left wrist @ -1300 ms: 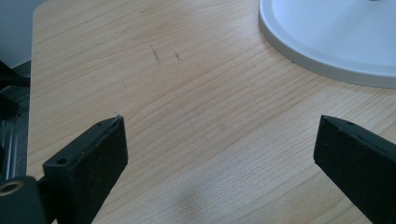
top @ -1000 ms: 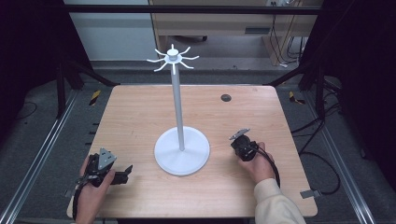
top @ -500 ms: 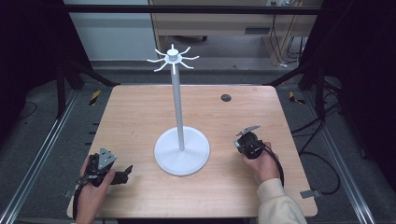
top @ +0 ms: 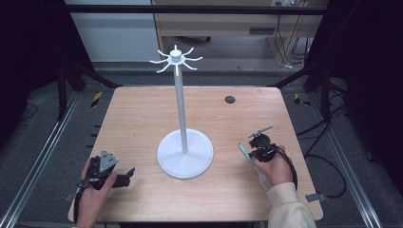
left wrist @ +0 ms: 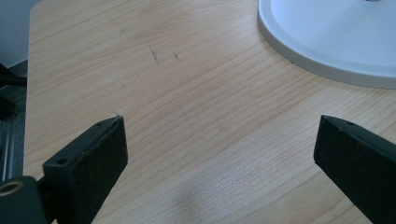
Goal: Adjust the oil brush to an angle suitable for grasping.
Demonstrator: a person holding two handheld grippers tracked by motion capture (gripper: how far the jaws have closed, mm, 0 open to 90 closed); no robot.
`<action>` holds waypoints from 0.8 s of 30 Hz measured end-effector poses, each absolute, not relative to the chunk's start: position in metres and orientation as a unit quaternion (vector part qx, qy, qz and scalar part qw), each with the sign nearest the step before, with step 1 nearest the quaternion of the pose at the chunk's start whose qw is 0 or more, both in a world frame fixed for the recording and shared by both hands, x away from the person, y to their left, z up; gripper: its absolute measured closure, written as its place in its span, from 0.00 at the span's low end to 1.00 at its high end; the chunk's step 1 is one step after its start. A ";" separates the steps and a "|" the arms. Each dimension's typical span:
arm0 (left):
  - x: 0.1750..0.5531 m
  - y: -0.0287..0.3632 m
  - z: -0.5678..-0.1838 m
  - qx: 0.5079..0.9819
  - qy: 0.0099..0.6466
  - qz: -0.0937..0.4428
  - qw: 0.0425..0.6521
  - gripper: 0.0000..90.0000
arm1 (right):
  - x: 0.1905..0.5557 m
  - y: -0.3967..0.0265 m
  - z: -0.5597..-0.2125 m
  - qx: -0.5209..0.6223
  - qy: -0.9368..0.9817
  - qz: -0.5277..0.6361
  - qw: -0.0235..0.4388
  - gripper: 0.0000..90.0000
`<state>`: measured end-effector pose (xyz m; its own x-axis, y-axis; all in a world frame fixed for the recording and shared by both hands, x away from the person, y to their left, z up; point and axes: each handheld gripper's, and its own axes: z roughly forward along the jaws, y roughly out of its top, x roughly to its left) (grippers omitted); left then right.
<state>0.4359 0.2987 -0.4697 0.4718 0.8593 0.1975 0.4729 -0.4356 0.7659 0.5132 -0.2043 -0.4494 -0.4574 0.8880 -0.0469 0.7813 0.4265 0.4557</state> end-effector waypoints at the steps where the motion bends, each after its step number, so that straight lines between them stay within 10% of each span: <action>1: 0.436 0.299 -0.470 0.794 0.420 0.297 0.326 0.03 | 0.513 -0.205 -0.449 0.501 0.834 0.184 0.140 0.86; 24: 0.436 0.298 -0.470 0.797 0.417 0.293 0.325 0.03 | 0.511 -0.206 -0.460 0.495 0.855 0.128 0.088 0.77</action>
